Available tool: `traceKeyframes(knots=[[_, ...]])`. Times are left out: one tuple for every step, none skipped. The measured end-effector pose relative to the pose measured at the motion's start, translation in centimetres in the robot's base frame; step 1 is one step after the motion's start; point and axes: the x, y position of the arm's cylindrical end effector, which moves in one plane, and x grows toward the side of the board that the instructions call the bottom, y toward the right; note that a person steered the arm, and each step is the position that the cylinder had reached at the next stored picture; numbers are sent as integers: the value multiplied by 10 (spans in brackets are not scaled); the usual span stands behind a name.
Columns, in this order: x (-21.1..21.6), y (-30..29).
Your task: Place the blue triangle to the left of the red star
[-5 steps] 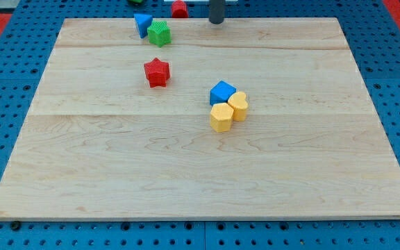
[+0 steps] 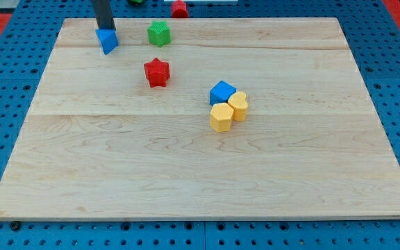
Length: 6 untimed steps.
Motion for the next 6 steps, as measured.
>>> traceKeyframes(knots=[[25,-2],[46,-3],[49,-8],[49,-15],[57,-22],[78,3]])
